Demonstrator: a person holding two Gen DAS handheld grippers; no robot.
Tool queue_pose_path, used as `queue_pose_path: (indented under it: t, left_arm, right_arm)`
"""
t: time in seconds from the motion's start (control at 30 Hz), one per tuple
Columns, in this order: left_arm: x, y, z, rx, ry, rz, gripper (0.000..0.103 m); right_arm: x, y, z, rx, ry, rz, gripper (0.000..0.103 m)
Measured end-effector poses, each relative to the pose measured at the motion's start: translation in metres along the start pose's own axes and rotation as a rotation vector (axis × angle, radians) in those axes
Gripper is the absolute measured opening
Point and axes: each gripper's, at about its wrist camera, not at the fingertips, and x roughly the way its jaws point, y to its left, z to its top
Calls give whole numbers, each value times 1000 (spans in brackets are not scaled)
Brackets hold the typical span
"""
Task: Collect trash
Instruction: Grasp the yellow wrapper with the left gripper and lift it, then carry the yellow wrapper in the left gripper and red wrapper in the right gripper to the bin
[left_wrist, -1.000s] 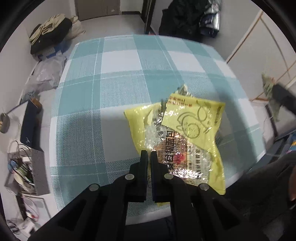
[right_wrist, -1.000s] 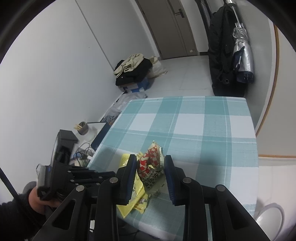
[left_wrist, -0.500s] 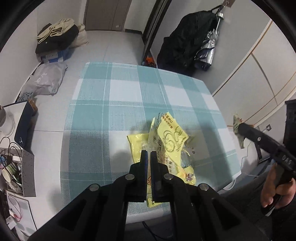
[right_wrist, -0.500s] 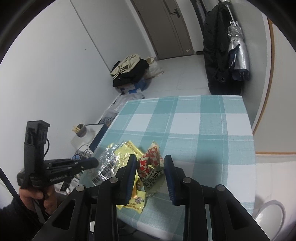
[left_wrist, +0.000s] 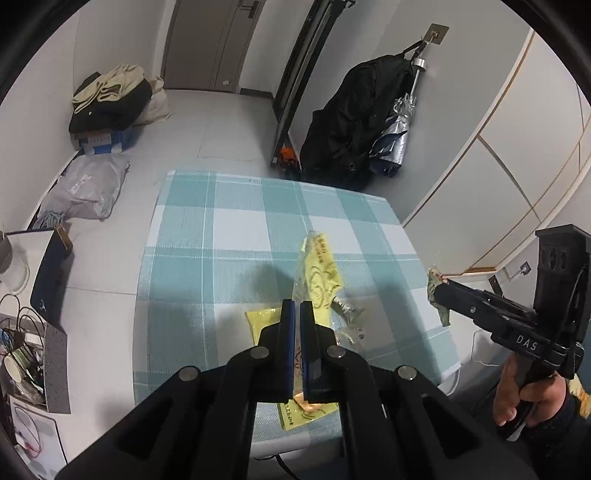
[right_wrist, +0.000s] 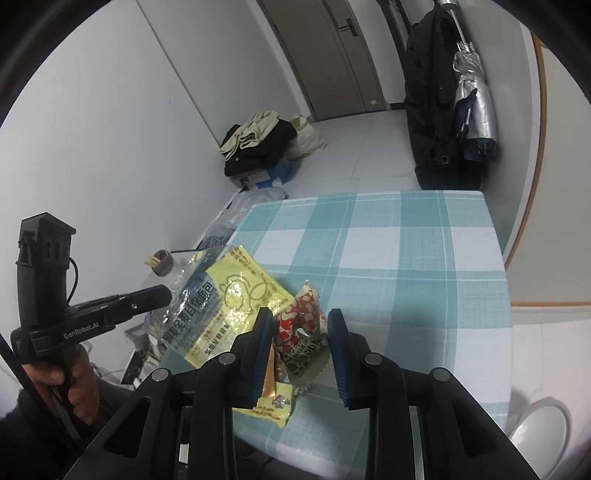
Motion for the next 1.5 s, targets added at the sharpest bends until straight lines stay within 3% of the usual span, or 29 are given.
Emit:
queue_pose_path:
  t: [0.4,0.73,1.1,1.5]
  left_arm:
    - [-17,-25,16,48,-59,18,0]
    - [-37,-76,32,115,-130,-19,0]
    - [-40,-171,38,274,-148,-149,0]
    - [8,-274,31,435,-49,-310,0]
  right_arm:
    - [-34,7,3,7,-57,29,29]
    - [-117,-4,15,63,-211,-10,29]
    - [-233,-48,1,120,-363,-128,29]
    - [-311,-133,-61,280,-405,-313,29]
